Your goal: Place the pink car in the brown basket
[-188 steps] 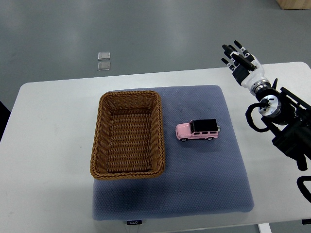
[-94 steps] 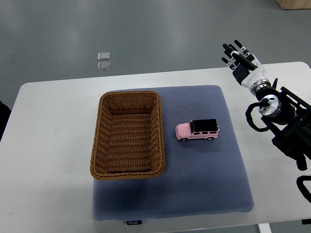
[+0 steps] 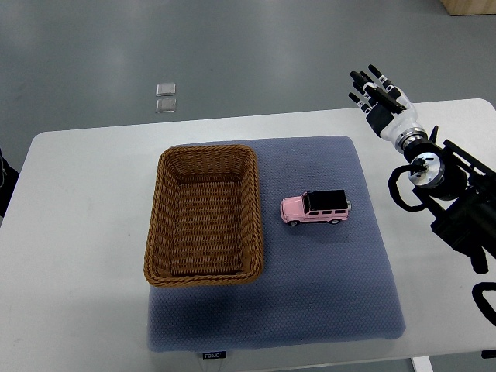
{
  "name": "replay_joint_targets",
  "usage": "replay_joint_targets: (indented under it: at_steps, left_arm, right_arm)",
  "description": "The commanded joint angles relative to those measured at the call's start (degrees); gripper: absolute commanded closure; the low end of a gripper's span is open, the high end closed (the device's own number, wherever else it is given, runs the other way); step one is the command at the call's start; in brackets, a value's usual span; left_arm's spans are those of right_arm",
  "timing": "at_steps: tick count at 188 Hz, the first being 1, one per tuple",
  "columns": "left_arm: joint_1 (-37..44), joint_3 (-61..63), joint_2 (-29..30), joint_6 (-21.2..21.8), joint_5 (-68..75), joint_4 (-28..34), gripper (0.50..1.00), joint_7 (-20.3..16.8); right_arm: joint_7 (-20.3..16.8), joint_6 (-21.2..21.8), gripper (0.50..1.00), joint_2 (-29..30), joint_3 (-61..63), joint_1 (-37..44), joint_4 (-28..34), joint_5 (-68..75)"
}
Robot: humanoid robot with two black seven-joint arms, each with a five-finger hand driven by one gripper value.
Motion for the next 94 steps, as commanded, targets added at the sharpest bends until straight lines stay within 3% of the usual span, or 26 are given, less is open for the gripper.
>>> replay_joint_targets:
  at_steps: [1,36,94]
  left_arm:
    - [-0.02,-0.08,0.0,0.01,0.0,0.07,0.5,0.0]
    - [-0.02,0.01,0.0,0.01,0.0,-0.01,0.5,0.0]
    - [-0.02,-0.08,0.0,0.01,0.0,-0.01,0.5,0.0]
  right_arm:
    - [0.0,-0.79,0.603,-0.87,-0.33,0.06,1.01,-0.51]
    - [-0.44,-2.99,0.603,-5.62,-4.02,1.03,4.35,-4.2]
    - [-0.88,-1.32,0.603,-19.77,-22.29,8.23,17.97,-19.05]
